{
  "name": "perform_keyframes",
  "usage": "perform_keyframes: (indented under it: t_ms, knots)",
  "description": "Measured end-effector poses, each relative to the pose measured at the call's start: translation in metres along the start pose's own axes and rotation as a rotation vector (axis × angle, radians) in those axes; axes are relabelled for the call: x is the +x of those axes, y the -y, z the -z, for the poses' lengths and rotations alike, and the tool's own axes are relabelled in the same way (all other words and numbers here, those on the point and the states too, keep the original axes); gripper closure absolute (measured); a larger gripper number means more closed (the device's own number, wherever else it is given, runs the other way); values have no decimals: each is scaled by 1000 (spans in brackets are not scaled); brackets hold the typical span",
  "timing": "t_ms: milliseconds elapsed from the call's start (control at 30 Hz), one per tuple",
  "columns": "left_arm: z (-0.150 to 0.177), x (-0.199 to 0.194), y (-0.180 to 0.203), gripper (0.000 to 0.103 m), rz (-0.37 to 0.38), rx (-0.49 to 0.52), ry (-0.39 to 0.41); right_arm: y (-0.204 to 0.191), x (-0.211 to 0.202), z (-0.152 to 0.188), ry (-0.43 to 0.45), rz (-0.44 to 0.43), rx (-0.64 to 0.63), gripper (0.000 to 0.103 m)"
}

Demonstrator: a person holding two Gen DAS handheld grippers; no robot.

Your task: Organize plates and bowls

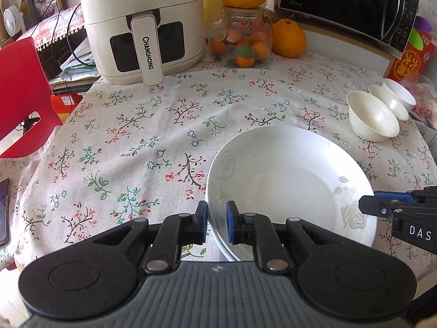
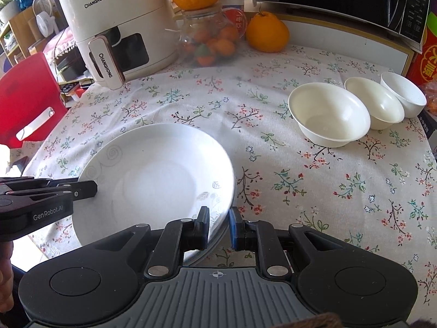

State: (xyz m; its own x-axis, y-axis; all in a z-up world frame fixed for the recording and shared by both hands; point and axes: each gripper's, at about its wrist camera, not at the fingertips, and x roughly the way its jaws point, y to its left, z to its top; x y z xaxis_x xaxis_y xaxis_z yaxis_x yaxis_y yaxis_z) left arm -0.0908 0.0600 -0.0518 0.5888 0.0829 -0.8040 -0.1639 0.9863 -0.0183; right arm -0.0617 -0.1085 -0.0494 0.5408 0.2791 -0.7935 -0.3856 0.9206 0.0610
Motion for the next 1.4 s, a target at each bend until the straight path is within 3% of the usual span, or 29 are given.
perform_keyframes:
  t_ms: [500, 733, 1400]
  knots:
    - [-3, 3, -4, 91, 2, -1, -12, -5, 1, 1, 16, 20, -36, 85]
    - [-7, 8, -14, 90, 28, -55, -48, 3, 1, -3, 13, 5, -3, 85]
    - [-26, 4, -12, 90, 30, -130, 7, 14, -4, -11, 42, -19, 32, 84]
